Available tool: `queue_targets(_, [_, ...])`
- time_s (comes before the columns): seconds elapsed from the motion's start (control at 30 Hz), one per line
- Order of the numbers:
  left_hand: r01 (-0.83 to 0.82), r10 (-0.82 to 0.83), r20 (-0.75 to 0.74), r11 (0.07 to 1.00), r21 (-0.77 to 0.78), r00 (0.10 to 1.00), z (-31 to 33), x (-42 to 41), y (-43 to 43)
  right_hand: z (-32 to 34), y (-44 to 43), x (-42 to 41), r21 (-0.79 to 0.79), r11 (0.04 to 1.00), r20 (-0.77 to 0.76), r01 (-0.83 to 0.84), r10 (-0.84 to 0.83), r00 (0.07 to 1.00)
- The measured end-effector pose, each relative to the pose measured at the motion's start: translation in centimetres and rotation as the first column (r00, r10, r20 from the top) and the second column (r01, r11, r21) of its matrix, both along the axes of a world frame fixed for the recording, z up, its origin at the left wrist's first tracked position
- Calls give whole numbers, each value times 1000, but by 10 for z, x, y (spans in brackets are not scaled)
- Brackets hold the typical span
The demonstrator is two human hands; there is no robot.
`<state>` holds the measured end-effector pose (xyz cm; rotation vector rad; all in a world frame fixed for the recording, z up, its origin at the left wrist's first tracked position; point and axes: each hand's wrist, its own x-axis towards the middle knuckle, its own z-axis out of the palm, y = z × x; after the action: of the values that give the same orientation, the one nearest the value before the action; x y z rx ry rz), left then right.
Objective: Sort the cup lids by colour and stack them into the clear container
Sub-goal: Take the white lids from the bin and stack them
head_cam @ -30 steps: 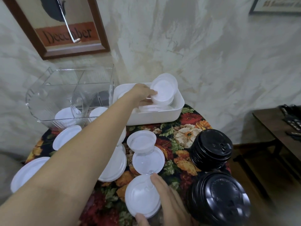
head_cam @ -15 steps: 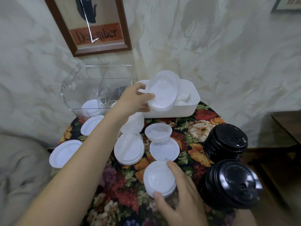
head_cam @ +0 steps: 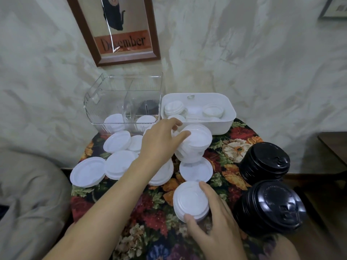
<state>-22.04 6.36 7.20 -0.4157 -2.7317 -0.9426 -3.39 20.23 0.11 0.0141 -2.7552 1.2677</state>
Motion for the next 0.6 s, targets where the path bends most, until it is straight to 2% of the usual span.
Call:
queue_targets(0.23, [11,-4,-112,998,59,994,5,-27,7,-5,3,-2,35,999,-6,-23,24,1000])
queue_targets(0.3, [27,-26,-148,1000,6,989,12,-46,14,-4,4,-3,40,999,4,-29,29,1000])
queue_targets(0.37, [89,-102,-112,990,-109,989,17,-67,25,-4,4,-4,39,999,5,-31,30,1000])
queue_targets(0.5, [229,-214,82,933,-276,973,16,-94,41,-5,5,-4,34,999,3,-29,29,1000])
queue_targets(0.6, [244,-229,95,949,-202,969,16,-98,41,-3,5,-5,33,999,8,-26,26,1000])
